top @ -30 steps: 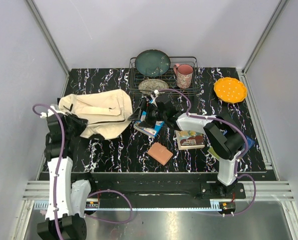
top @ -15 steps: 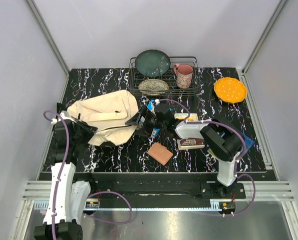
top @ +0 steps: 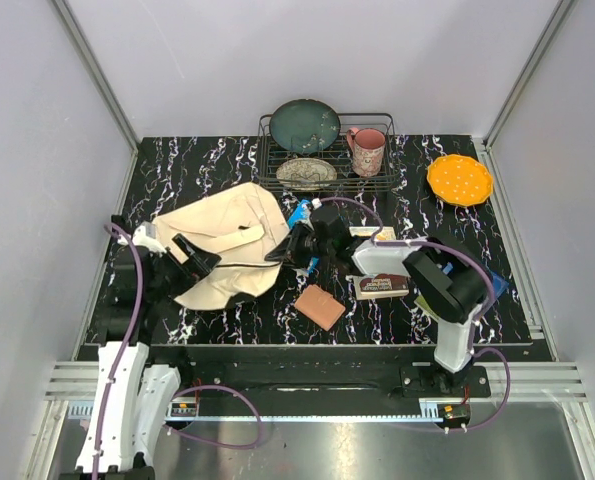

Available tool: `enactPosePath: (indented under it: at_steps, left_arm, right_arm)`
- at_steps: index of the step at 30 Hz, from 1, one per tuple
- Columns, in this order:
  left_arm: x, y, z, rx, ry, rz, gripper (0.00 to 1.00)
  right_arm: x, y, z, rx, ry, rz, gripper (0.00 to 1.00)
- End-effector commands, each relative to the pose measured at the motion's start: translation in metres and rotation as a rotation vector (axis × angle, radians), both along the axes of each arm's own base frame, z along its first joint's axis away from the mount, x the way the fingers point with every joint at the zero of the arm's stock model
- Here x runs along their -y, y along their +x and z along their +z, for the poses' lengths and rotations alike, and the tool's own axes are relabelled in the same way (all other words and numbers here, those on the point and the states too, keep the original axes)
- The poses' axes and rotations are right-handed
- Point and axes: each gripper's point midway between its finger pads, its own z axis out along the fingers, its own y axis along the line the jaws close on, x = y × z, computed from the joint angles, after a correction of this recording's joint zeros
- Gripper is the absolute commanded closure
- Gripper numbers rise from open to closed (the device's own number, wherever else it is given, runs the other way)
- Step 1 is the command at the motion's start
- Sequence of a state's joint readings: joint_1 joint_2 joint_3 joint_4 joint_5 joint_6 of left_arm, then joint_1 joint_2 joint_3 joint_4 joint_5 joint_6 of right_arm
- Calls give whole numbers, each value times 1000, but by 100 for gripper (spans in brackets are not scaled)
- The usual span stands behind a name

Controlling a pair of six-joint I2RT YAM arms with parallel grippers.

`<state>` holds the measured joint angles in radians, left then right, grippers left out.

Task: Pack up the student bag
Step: Move the student bag to the center of the board.

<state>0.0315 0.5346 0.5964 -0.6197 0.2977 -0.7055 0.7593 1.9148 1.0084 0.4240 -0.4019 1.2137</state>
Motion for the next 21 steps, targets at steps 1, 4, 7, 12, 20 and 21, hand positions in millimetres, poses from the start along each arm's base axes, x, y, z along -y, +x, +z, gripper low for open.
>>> enactPosePath:
  at_steps: [1,4,7,12,20,21]
  left_arm:
    - [-6,-4,59,164,124,-45,4]
    - [-13,-7,84,217,194,-46,1]
    - [-14,-8,102,253,251,-79,1]
    - [-21,-2,95,229,304,-80,1]
    - [-8,10,11,43,118,-35,1]
    - [-11,11,3,21,102,0,1]
  right_arm:
    - [42,19,57,205,-103,8,82]
    - [76,27,77,293,-179,85,85]
    - [101,17,88,394,-262,263,83]
    - [134,24,79,449,-468,365,79]
    - [191,91,52,524,-880,257,82]
    - [192,93,46,514,-900,284,80]
